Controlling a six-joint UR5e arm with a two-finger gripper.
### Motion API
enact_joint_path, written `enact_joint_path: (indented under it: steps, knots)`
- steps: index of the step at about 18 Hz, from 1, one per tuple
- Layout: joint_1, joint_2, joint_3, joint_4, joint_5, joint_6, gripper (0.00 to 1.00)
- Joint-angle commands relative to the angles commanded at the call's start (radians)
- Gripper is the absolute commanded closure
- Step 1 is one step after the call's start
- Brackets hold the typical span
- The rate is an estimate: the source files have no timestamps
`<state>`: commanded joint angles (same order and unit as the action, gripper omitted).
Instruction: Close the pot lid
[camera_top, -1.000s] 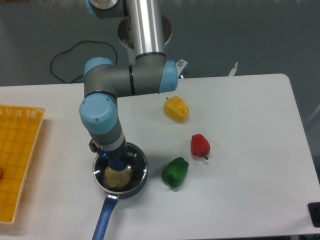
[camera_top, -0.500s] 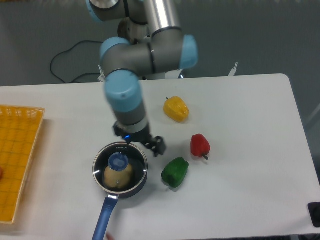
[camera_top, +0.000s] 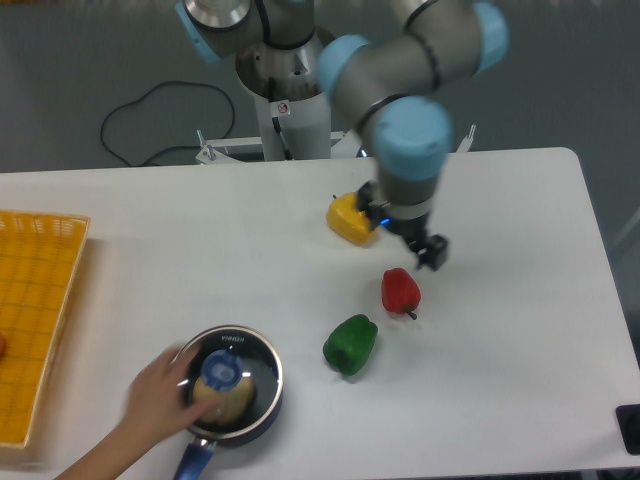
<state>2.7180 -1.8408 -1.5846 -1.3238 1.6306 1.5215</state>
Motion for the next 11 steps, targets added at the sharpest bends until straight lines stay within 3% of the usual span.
enact_joint_path:
  steps: [5, 11]
  knots:
    - [0.075, -0.014, 0.017, 0.006, -0.003, 0.17, 0.0]
    - [0.117, -0.043, 0.029, 0.028, -0.058, 0.197, 0.0]
